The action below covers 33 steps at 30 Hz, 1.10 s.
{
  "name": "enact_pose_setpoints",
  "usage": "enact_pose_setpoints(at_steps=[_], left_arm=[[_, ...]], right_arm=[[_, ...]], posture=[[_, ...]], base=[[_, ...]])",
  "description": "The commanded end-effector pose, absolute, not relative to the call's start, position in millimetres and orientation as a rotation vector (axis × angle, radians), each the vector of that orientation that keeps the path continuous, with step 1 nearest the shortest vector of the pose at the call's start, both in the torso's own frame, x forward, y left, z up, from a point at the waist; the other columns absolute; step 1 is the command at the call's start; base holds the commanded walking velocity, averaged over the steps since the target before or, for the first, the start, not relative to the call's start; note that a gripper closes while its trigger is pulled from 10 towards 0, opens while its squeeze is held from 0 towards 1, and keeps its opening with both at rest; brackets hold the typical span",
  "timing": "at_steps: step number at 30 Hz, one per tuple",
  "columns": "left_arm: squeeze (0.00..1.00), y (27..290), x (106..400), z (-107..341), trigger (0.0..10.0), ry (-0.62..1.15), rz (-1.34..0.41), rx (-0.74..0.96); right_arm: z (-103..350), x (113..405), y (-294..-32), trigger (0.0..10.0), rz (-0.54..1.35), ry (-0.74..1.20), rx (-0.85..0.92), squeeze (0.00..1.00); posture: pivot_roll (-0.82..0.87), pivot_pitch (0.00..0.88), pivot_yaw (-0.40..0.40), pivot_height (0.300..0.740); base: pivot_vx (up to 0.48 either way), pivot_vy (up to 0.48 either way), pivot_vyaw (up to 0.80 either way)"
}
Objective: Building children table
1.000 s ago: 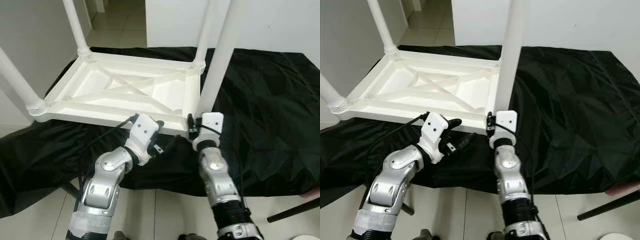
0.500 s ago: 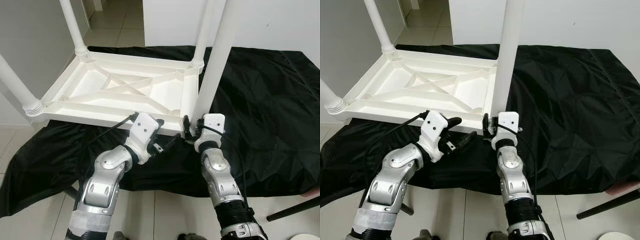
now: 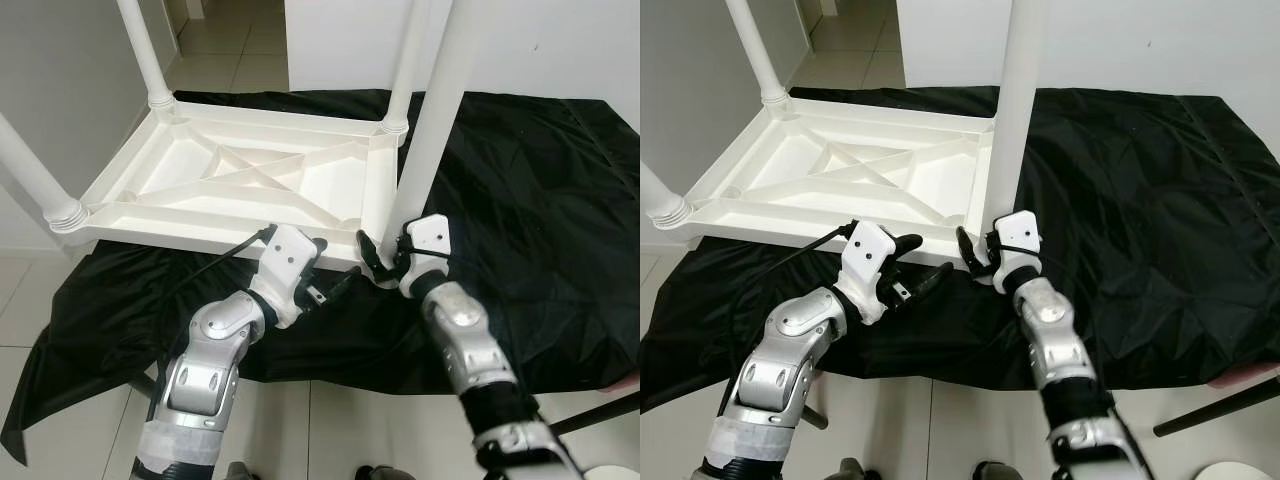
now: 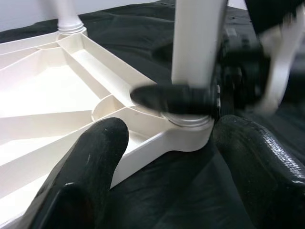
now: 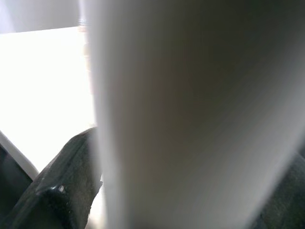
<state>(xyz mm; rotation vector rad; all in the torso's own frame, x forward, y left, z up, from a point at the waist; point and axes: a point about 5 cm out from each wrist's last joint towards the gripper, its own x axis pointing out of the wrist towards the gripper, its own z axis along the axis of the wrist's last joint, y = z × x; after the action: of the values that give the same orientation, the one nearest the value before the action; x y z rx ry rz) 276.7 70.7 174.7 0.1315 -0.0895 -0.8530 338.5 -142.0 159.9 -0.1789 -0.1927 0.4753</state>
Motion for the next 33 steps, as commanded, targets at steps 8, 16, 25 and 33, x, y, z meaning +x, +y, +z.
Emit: enact_pose_setpoints(at_steps=[8, 16, 25, 33], left_arm=[[0.0, 75.3, 279.6, 176.5, 10.0, -0.09, -0.736, 0.127], [0.0, 76.3, 278.4, 176.6, 10.0, -0.088, -0.732, 0.126], [0.0, 75.7, 277.2, 177.0, 10.0, -0.085, -0.737, 0.127], [0.0, 74.8, 276.4, 176.5, 10.0, -0.083, -0.746, 0.138]], right_arm=[[165.4, 343.8, -150.6, 10.0, 0.682, -0.14, -0.226, 0.0], [158.0, 342.1, -160.2, 10.0, 0.779, -0.088, -0.242, 0.0], [151.7, 341.1, -165.2, 0.0, 0.794, -0.07, -0.244, 0.0], [146.8, 341.5, -167.0, 3.6, 0.773, -0.04, -0.215, 0.0]], posture=[[-0.05, 0.105, 0.054, 0.74], [-0.04, 0.108, 0.058, 0.74], [-0.04, 0.111, 0.067, 0.74], [-0.04, 0.115, 0.066, 0.74]], base=[[0.0, 0.0, 0.0], [0.0, 0.0, 0.0], [0.0, 0.0, 0.0], [0.0, 0.0, 0.0]])
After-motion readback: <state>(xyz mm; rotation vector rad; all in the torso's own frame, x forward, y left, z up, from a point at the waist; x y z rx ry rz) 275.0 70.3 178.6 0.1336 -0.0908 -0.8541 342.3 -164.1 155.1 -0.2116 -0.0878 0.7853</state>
